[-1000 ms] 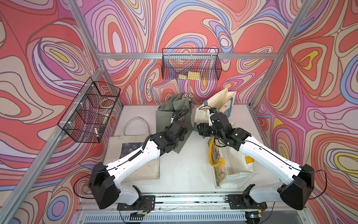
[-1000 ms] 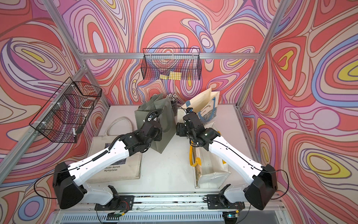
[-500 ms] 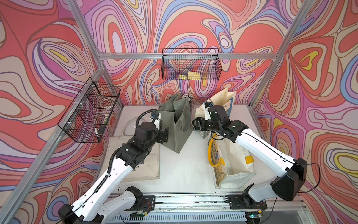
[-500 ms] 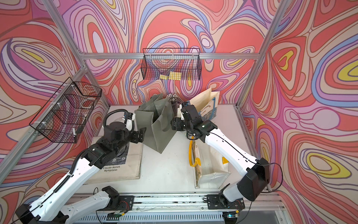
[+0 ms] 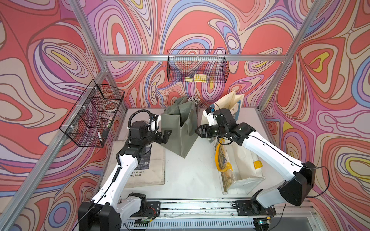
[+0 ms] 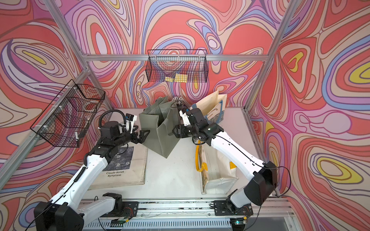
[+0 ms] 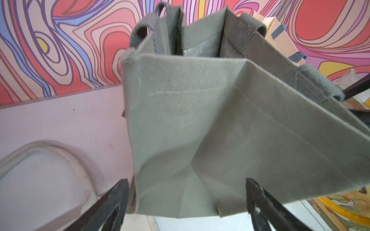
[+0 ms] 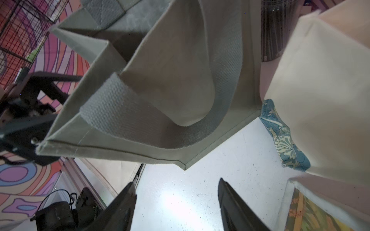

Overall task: Put away the canvas bag
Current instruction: Pick up the canvas bag from the center of the board.

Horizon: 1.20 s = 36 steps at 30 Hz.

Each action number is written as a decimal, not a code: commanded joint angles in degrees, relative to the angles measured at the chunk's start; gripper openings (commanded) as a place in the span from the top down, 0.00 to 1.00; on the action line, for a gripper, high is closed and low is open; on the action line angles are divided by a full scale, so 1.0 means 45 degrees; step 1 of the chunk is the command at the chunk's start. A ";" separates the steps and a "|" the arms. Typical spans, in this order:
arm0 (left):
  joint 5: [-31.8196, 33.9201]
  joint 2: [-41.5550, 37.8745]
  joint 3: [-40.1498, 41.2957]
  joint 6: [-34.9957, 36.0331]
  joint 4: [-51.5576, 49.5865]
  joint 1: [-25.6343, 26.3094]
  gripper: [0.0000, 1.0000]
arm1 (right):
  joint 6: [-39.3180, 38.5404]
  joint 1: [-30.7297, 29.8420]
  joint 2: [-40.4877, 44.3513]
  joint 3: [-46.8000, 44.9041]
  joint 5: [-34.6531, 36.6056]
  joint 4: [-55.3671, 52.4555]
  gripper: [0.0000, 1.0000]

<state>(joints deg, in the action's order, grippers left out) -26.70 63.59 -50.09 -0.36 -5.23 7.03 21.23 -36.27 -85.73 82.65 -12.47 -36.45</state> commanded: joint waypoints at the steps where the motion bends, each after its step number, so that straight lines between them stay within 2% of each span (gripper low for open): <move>1: -0.1264 0.0052 0.0175 0.0827 0.2003 -0.0284 0.07 | -0.0881 -0.0555 -0.0006 -0.0145 -0.0637 -0.0641 0.32; 4: -0.1954 0.0260 0.0289 0.1167 0.2709 -0.0443 0.06 | -0.1067 -0.1138 -0.0314 -0.0125 -0.0107 -0.0918 0.32; 9: -0.3247 0.0947 0.0343 0.1416 0.3679 -0.0502 0.06 | -0.0525 -0.1367 -0.0617 -0.0353 0.0649 -0.0252 0.32; 13: -0.3539 0.1696 0.0278 0.1701 0.4184 -0.0555 0.07 | -0.0327 -0.1363 -0.0915 -0.0192 0.0965 0.0188 0.32; 20: -0.4860 0.2094 0.0255 0.0726 0.5518 -0.0780 0.08 | 0.0523 -0.1382 -0.1394 0.0076 0.1949 0.0713 0.32; 25: -0.4020 0.1261 0.0714 0.1491 0.5232 -0.0800 0.08 | 0.0867 -0.1381 -0.1538 -0.0014 0.1799 0.1212 0.32; 30: -0.2246 0.0218 0.0916 0.2625 0.4036 -0.0973 0.07 | 0.0739 -0.1390 -0.1544 -0.0071 0.1605 0.1126 0.32; 36: -0.2502 0.0668 0.0511 0.2762 0.3604 -0.1395 0.04 | 0.0584 -0.1377 -0.1359 -0.0471 0.1456 0.1374 0.32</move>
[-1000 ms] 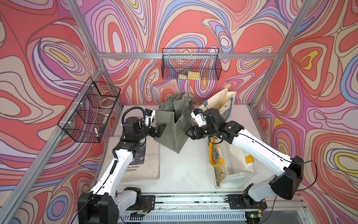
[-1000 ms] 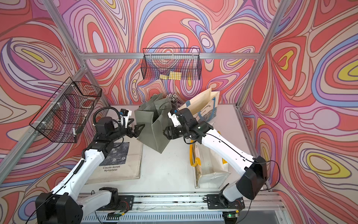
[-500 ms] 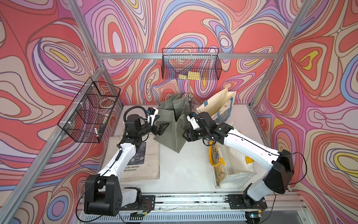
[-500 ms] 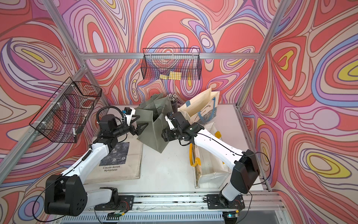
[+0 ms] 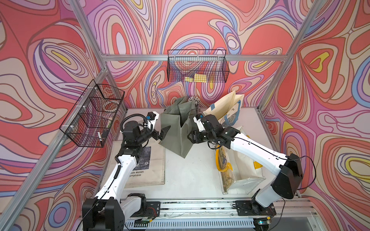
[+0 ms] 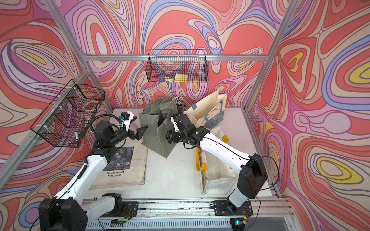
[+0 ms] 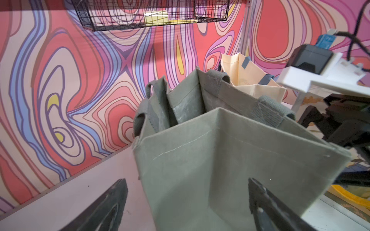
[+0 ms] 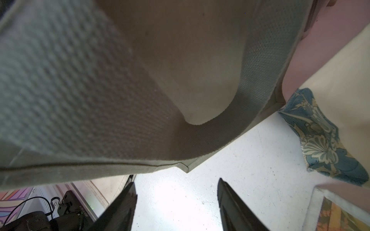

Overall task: Put away the canvas bag
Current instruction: Pick up the canvas bag from the center of the board.

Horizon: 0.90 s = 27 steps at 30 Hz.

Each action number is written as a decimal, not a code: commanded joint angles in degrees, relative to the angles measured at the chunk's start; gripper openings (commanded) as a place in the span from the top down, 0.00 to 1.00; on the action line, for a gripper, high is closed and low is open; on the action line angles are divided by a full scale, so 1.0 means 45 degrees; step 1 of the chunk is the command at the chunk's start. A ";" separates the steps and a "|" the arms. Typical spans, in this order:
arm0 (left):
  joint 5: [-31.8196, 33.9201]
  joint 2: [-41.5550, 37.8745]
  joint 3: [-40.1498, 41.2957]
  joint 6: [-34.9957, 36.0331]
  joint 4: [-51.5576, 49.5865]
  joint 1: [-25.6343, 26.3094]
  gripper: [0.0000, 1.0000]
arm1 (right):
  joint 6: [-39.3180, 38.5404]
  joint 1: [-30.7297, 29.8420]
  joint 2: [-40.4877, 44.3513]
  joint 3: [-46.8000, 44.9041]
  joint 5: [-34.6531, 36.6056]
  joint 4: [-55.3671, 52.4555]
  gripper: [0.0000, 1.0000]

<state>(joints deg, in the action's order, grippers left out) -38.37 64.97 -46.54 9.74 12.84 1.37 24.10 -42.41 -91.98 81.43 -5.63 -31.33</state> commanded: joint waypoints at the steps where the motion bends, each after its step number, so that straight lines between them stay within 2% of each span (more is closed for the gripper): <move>1: -0.0037 0.0550 -0.0357 0.0380 -0.0224 -0.0193 0.04 | -0.0087 -0.0010 -0.0001 -0.0185 -0.0060 0.0173 0.32; 6: -0.1023 0.1970 -0.0992 -0.0527 0.0913 -0.0377 0.06 | -0.0373 -0.0036 0.0191 -0.0377 -0.0621 0.0423 0.33; 9: -0.1422 0.2485 -0.1265 -0.0994 0.1433 -0.0382 0.13 | -0.0682 -0.0121 0.0557 -0.0708 -0.0763 0.0686 0.33; 12: -0.1729 0.2859 -0.1385 -0.1510 0.1861 -0.0382 0.30 | -0.0961 -0.0168 0.0993 -0.1202 -0.0965 0.1112 0.33; 16: -0.2126 0.3013 -0.1196 -0.2573 0.2530 -0.0382 0.62 | -0.1587 -0.0497 0.1325 -0.1536 -0.1235 0.1477 0.33; 20: -0.2267 0.2860 -0.0678 -0.3759 0.3257 -0.0362 0.92 | -0.1686 -0.0651 0.1126 -0.1391 -0.0772 0.1176 0.33; 22: -0.2349 0.2705 -0.0472 -0.4005 0.3210 -0.0362 1.00 | -0.1646 -0.0672 0.0973 -0.1255 -0.0349 0.0990 0.33; 27: -0.2193 0.2029 0.0092 -0.4079 0.2773 -0.0020 1.00 | -0.1378 -0.0673 0.0864 -0.1364 0.0575 0.1191 0.34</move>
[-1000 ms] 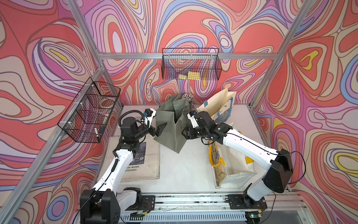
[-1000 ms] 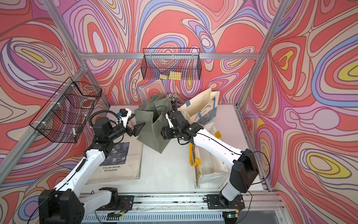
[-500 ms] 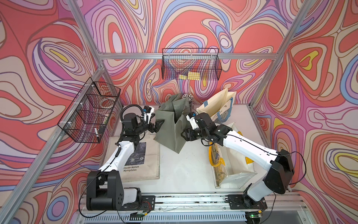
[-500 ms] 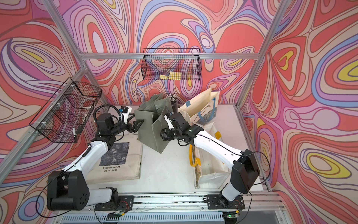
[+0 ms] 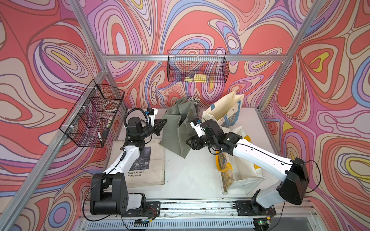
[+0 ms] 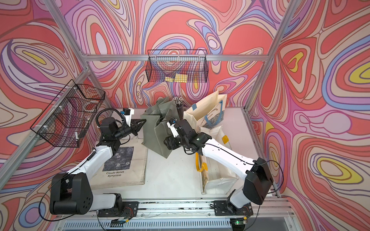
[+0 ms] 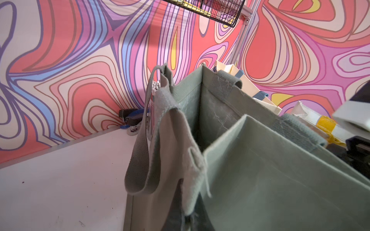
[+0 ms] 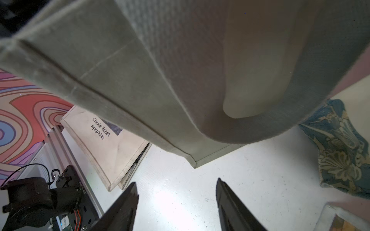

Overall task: Put away the canvas bag
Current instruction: Pick up the canvas bag from the center of the board.

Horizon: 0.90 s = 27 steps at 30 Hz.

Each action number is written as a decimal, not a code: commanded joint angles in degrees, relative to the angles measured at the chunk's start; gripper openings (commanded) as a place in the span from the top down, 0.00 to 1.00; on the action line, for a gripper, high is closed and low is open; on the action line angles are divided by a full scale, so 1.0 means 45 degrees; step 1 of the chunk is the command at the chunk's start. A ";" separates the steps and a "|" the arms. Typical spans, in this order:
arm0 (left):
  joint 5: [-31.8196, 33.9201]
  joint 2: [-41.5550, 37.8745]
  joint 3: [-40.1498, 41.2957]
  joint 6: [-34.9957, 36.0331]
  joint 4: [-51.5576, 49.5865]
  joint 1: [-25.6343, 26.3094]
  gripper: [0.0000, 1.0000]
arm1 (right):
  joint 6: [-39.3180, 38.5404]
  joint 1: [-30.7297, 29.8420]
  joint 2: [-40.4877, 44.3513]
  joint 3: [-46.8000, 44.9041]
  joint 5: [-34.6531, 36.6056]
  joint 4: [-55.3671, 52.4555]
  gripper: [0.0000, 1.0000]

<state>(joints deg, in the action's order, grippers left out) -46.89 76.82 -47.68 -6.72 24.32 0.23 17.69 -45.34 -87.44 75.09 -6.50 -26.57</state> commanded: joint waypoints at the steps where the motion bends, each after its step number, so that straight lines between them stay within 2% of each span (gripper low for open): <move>1: -0.0204 -0.0752 0.0443 -0.0386 0.0055 0.0360 1.00 | 0.0081 -0.0020 -0.0162 0.0019 0.0835 0.0232 0.34; 9: 0.1168 -0.2588 0.1422 -0.0738 -0.0552 0.1409 1.00 | 0.0417 -0.0020 -0.0213 -0.0097 0.1049 0.0962 0.35; 14: 0.1602 -0.3278 0.1807 -0.0157 -0.1740 0.1938 0.98 | 0.0506 -0.0022 -0.0853 0.0326 0.1001 0.1107 0.35; 15: 0.1627 -0.3344 0.1939 -0.0185 -0.1700 0.1941 0.94 | 0.0486 -0.0022 -0.0943 0.0381 0.0895 0.1097 0.35; 17: 0.1564 -0.3524 0.2285 -0.0366 -0.1396 0.1956 0.79 | 0.0463 -0.0021 -0.0994 0.0314 0.0744 0.1193 0.35; 20: 0.1093 -0.3761 0.2618 -0.0461 -0.0938 0.2068 0.64 | 0.0559 -0.0022 -0.1113 0.0287 0.1028 0.1105 0.36; 27: 0.0578 -0.4438 0.3162 -0.0303 -0.0996 0.2380 0.41 | 0.0862 -0.0022 -0.1517 0.0650 0.1297 0.0960 0.36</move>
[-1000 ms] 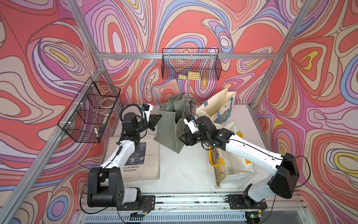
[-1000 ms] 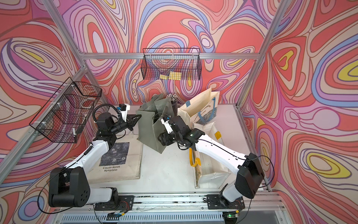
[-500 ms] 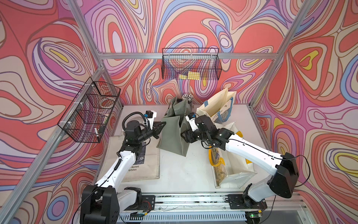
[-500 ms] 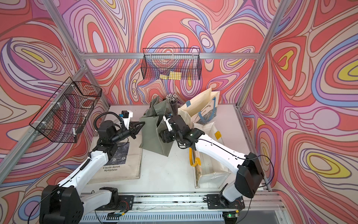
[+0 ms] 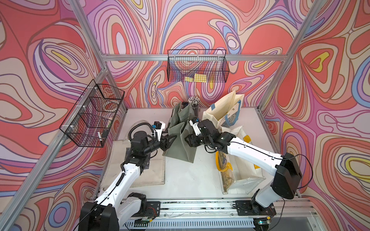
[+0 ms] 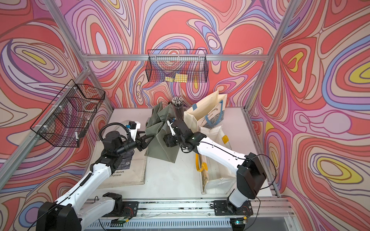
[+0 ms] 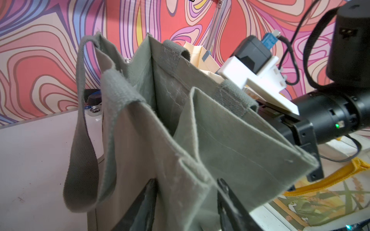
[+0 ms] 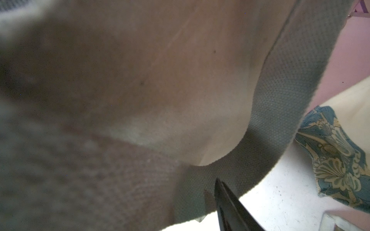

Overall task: Put away the canvas bag
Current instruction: Pick up the canvas bag from the center of the board.

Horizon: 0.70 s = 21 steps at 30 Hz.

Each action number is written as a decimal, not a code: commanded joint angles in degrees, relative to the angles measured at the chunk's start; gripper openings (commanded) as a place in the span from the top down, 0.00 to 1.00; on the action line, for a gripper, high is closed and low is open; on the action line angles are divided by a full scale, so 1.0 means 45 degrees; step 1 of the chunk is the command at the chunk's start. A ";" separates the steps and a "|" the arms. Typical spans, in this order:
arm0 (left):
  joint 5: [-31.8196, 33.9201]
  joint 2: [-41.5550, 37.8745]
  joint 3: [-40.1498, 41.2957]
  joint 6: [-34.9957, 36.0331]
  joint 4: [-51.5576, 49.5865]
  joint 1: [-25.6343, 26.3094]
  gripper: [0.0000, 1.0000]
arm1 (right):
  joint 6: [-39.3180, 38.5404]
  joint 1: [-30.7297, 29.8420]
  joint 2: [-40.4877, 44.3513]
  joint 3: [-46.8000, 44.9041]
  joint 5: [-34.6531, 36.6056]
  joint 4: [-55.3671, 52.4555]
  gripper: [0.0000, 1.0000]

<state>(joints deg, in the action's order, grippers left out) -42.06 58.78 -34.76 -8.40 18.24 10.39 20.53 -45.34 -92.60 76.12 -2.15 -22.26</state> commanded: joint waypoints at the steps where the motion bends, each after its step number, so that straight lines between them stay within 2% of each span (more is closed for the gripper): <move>1: -0.0529 -0.0544 0.0389 0.0071 0.0374 0.0142 0.39 | 0.0256 -0.0009 -0.0474 0.0529 0.0353 -0.0055 0.36; 11: -0.0301 -0.1053 0.0772 0.0322 0.0510 0.0499 0.26 | 0.0505 -0.0022 -0.0996 0.1037 0.0301 -0.0106 0.36; 21: -0.0256 -0.1317 0.0928 0.0564 0.0577 0.0891 0.26 | 0.0683 -0.0022 -0.1228 0.1253 0.0345 -0.0307 0.36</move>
<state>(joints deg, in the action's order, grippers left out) -42.76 54.50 -31.33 -7.31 19.29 13.82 23.05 -45.34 -96.53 79.90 -1.21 -23.31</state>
